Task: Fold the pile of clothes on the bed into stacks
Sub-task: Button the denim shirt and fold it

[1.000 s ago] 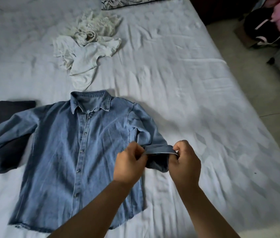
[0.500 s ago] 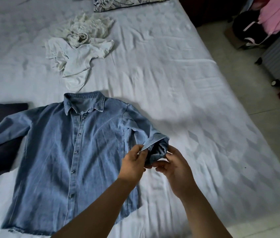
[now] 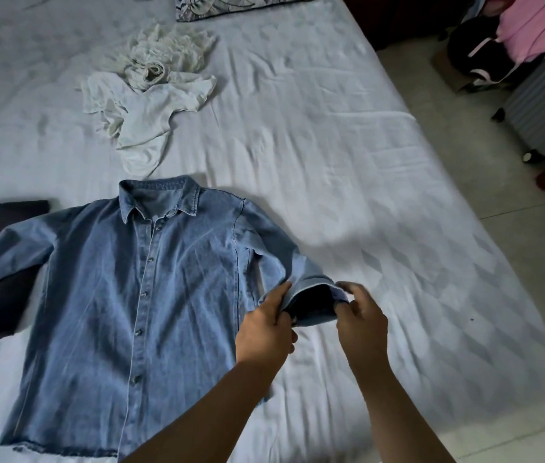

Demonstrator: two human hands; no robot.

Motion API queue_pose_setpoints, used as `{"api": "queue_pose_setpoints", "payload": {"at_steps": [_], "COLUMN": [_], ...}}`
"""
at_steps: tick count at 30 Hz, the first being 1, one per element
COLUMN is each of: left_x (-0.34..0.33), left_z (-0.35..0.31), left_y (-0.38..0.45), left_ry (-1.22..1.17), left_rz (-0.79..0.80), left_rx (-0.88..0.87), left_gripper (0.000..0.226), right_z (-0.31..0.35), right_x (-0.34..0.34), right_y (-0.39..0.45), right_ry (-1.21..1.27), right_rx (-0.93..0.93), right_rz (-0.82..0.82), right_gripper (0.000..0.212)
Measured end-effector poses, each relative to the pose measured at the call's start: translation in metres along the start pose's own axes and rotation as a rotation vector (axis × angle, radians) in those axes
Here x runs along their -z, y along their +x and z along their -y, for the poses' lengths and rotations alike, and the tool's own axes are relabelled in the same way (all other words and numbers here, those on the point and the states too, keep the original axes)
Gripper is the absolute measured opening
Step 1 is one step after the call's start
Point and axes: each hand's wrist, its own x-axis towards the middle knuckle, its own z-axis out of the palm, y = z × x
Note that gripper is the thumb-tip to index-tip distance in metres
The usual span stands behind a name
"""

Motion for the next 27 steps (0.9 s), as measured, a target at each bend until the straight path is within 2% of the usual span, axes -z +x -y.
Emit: {"api": "queue_pose_setpoints", "payload": {"at_steps": [2, 5, 7, 8, 11, 13, 15, 17, 20, 22, 25, 27], "left_x": [-0.006, -0.021, -0.027, -0.026, -0.012, -0.007, -0.012, -0.023, -0.039, -0.043, -0.04, -0.034], "left_z": [0.006, 0.009, 0.004, 0.001, -0.006, -0.009, -0.012, -0.011, 0.002, 0.02, 0.049, 0.06], "left_y": [-0.002, -0.007, -0.009, -0.008, 0.005, 0.013, 0.012, 0.007, -0.005, -0.006, 0.002, 0.009], "left_ry": [-0.068, 0.122, 0.222, 0.254, 0.348, 0.365, 0.314, 0.266, 0.183, 0.237, 0.378, 0.457], "left_rz": [0.017, -0.015, -0.09, -0.132, -0.256, -0.288, -0.274, -0.147, 0.267, 0.468, 0.483, 0.44], "left_rx": [-0.007, -0.054, -0.057, -0.036, 0.041, 0.012, -0.064, -0.174, -0.427, -0.561, -0.552, -0.434], "left_gripper": [0.053, 0.036, 0.023, 0.024, 0.009, 0.017, 0.021, 0.027, 0.019, 0.016, 0.046, 0.053], "right_z": [-0.005, -0.015, -0.02, -0.021, -0.027, -0.027, -0.024, -0.021, -0.032, -0.047, -0.066, -0.075], "right_x": [0.009, 0.015, 0.015, 0.016, 0.019, 0.017, 0.014, 0.012, 0.014, 0.018, 0.036, 0.048], "right_y": [-0.001, -0.004, -0.008, -0.01, -0.014, -0.02, -0.026, -0.026, -0.014, -0.002, 0.012, 0.018], "right_ry": [0.104, 0.008, -0.086, -0.105, -0.1, -0.088, 0.035, 0.152, 0.221, 0.253, 0.115, 0.014], "right_rx": [0.005, 0.064, 0.109, 0.114, 0.101, 0.112, 0.059, -0.01, -0.138, -0.243, -0.365, -0.395], "right_rz": [0.079, 0.05, 0.048, 0.048, -0.026, -0.025, -0.01, -0.011, 0.028, -0.022, -0.263, -0.4], "right_gripper": [0.024, 0.028, 0.03, 0.032, 0.044, 0.047, 0.041, 0.031, 0.034, 0.03, 0.023, 0.034]}}
